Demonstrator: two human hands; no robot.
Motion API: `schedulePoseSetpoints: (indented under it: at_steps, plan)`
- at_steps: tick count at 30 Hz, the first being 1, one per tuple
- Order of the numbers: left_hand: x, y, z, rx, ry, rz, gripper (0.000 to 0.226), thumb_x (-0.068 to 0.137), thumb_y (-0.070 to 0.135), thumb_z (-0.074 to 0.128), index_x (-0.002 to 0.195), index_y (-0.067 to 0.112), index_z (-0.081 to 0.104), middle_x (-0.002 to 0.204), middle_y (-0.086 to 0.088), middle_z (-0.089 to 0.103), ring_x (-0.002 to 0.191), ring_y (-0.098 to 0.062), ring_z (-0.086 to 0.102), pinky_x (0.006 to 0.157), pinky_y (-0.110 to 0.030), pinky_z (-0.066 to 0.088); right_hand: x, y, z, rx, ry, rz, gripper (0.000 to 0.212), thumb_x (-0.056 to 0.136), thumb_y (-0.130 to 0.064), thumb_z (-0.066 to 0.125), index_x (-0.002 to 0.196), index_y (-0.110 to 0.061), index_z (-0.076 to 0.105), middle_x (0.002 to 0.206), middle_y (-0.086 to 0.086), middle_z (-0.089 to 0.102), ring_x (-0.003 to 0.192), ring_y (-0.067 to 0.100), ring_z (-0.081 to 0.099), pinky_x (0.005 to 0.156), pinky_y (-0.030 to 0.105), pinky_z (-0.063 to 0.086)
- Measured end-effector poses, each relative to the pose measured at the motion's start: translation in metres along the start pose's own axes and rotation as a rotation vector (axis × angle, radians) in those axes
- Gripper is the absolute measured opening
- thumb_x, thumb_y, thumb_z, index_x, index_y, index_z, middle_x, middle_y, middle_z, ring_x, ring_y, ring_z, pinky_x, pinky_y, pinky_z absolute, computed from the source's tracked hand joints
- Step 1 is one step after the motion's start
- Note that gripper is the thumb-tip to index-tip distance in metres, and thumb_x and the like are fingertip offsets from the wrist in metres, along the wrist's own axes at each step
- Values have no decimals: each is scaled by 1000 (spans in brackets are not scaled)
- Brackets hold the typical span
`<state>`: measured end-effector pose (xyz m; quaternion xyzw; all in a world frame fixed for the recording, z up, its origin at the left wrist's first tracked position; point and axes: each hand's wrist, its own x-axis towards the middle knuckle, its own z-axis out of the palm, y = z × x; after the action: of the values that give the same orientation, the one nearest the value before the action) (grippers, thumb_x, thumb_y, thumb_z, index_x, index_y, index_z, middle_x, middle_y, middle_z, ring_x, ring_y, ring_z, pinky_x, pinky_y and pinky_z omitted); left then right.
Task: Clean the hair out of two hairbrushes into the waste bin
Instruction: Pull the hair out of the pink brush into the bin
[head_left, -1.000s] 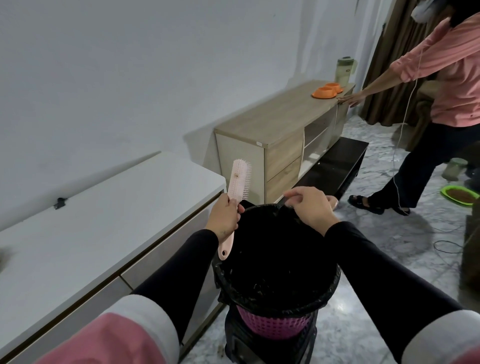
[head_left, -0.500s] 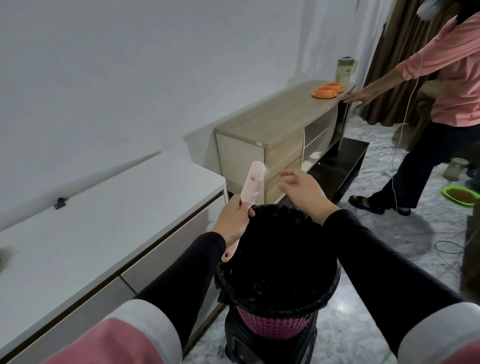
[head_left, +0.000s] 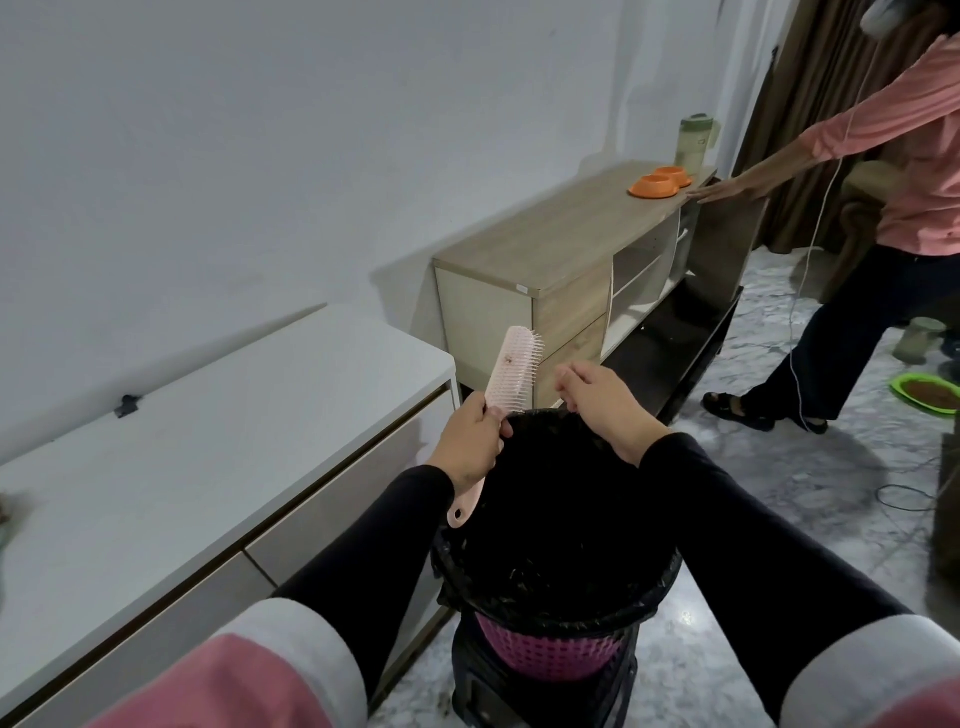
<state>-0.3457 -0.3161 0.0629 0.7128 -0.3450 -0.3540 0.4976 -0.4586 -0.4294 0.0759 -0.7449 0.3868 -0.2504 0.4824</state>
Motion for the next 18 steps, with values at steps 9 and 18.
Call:
schedulePoseSetpoints:
  at_steps: [9,18]
  plan:
    - [3,-1,-2,-27,2,-52,20,102,19,30,117,13,42,82,-4,50,61,-10,40,54,-20,35,-3,13,-16,-302,107,14,42,88,-41,48,57,-17,61,62,-1,67,73,21,65,84,39,49]
    - [12,6,-14,213,114,34,23,101,23,29,117,12,41,105,-9,53,75,-11,47,70,-26,43,-8,40,-30,-384,18,143,37,96,-31,48,63,-26,64,61,-11,70,82,10,66,91,36,49]
